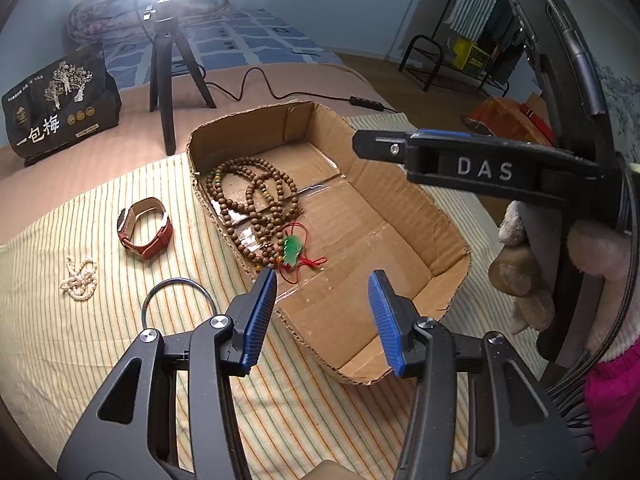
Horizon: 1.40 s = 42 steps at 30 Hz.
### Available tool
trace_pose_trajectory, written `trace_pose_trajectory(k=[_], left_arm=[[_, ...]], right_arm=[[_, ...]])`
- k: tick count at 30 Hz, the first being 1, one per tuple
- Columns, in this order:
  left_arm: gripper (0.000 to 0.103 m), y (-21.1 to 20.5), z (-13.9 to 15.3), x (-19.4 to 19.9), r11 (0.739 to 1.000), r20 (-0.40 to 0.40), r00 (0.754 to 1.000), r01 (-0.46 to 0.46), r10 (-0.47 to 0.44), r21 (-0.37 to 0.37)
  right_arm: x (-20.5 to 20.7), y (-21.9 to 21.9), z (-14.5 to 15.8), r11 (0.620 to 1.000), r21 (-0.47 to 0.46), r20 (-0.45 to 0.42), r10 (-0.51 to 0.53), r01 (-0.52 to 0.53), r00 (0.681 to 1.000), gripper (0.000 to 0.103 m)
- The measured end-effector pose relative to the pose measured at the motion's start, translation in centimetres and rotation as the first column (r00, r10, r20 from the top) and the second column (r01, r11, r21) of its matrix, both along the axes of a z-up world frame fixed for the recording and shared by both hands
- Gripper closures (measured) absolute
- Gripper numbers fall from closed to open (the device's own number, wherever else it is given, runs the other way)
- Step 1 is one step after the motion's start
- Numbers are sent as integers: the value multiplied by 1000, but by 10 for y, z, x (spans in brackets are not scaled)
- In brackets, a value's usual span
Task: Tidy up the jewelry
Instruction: 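Open the right tool to drop the jade pendant while the left tool drops the pearl into the box, then move the left tool to the white pearl necklace while the right tool reaches the dark bangle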
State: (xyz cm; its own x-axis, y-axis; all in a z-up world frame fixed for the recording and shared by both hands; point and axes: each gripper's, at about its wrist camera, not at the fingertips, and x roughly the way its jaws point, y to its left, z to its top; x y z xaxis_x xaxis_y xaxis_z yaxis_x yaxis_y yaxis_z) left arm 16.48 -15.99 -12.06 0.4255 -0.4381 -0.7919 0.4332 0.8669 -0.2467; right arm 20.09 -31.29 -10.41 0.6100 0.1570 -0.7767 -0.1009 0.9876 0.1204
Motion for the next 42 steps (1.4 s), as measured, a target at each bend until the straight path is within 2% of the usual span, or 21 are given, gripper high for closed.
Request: trace_pose_trajectory(k=[3, 6, 17, 23, 33, 42], left_arm=[[53, 2, 0, 0, 1000, 0, 1000, -7, 7, 3], [48, 5, 2, 0, 1000, 7, 1000, -18, 18, 2], [47, 26, 5, 0, 998, 17, 998, -64, 64, 15], [47, 54, 13, 4, 993, 16, 993, -119, 119, 8], [47, 121, 25, 2, 978, 43, 979, -203, 202, 38], [47, 173, 21, 7, 956, 37, 956, -291, 290, 35]], right_arm=[[0, -1, 0, 1000, 3, 0, 2, -2, 1000, 30], [1, 0, 0, 1000, -6, -7, -2, 2, 1000, 28], [0, 10, 3, 1000, -4, -4, 12, -12, 1000, 28], [-3, 22, 9, 998, 24, 26, 49, -50, 998, 28], [-12, 38, 20, 993, 54, 73, 103, -107, 992, 28], [-31, 59, 30, 982, 72, 106, 164, -172, 981, 28]])
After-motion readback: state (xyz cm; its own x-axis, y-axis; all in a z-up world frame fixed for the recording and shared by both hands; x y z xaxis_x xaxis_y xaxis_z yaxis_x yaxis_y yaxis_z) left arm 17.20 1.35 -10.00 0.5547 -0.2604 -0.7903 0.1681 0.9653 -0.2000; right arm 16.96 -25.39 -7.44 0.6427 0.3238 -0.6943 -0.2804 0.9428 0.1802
